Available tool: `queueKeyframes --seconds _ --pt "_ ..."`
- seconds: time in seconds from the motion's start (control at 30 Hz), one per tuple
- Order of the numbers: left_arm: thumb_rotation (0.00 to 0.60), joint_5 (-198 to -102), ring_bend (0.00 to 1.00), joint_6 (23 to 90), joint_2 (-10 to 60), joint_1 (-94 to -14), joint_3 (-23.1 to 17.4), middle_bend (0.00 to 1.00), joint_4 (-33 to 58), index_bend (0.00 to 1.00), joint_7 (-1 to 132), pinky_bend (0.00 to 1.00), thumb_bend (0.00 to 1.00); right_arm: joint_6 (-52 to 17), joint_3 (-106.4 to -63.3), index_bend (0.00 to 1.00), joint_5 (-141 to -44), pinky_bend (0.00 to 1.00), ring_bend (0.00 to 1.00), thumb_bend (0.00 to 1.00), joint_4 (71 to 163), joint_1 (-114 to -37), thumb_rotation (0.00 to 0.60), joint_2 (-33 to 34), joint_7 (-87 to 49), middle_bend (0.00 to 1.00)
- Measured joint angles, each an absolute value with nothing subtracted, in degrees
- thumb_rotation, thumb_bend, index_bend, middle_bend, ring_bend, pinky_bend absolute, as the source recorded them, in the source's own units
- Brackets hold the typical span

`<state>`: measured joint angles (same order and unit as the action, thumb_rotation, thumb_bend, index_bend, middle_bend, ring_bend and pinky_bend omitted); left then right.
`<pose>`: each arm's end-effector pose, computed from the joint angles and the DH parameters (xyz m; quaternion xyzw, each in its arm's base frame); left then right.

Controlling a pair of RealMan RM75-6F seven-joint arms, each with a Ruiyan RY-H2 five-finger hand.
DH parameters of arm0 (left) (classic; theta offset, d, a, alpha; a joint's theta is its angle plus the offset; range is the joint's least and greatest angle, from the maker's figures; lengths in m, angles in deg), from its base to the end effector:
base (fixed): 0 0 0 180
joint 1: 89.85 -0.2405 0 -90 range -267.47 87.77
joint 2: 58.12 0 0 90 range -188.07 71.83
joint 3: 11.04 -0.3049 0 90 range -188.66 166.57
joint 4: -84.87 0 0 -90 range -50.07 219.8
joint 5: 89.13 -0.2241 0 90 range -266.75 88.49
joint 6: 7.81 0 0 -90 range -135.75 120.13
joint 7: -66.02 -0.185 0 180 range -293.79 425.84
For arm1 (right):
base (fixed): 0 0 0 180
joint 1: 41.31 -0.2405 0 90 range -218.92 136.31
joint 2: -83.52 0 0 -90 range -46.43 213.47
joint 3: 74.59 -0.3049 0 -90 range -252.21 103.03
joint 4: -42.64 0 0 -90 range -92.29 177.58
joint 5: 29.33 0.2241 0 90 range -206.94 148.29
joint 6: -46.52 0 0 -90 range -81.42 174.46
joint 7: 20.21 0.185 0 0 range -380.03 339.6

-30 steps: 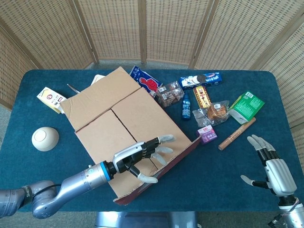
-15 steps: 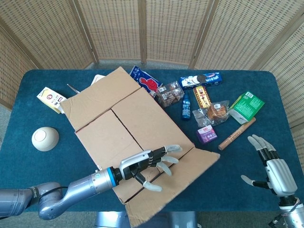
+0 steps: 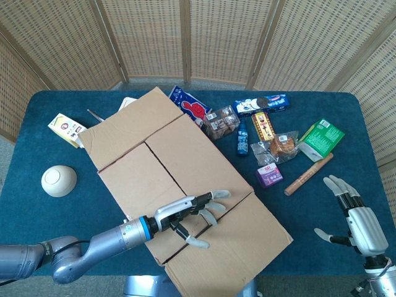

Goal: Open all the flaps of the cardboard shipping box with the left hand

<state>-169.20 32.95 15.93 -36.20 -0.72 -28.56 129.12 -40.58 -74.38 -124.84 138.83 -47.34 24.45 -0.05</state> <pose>-0.0098 0.3144 -0.0137 0.5248 0.7391 0.3970 0.1438 -0.3223 -0.2181 0.1772 0.5826 -0.4530 0.4982 0.4552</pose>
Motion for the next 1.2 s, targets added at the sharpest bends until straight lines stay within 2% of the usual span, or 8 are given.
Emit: queueKeyframes --seconds 0.23,0.43,0.6,0.93,1.2 --pt "0.600 -169.35 0.14 35.00 13.79 -37.71 -1.75 0.00 -28.31 0.00 120.49 0.27 0.12 -40.76 -74.45 0.00 -124.74 0.10 0.00 0.05 138.87 -47.30 0.600 24.73 0.62 0.00" --pt "0.600 -172.02 0.10 38.41 6.54 -40.77 -3.66 0.00 -28.55 0.01 112.01 0.23 0.12 -40.71 -74.27 0.00 -125.06 0.11 0.00 0.05 139.05 -47.31 0.600 24.75 0.29 0.00" --pt "0.600 -174.09 0.08 40.87 3.06 -43.10 -5.17 0.00 -28.01 0.01 106.71 0.20 0.12 -40.60 -74.27 0.00 -124.99 0.11 0.00 0.05 139.16 -47.34 0.600 24.64 -0.08 0.00" --pt "0.600 -174.70 0.01 46.95 2.03 -46.70 -5.63 0.00 -24.77 0.00 96.31 0.12 0.12 -40.16 -74.23 0.00 -124.84 0.11 0.00 0.05 139.26 -47.46 0.600 24.25 -1.03 0.00" --pt "0.600 -174.65 0.00 48.10 0.60 -48.06 -5.74 0.00 -23.72 0.00 90.80 0.02 0.12 -40.32 -74.25 0.00 -124.91 0.11 0.00 0.05 139.30 -47.43 0.600 24.37 -0.80 0.00"
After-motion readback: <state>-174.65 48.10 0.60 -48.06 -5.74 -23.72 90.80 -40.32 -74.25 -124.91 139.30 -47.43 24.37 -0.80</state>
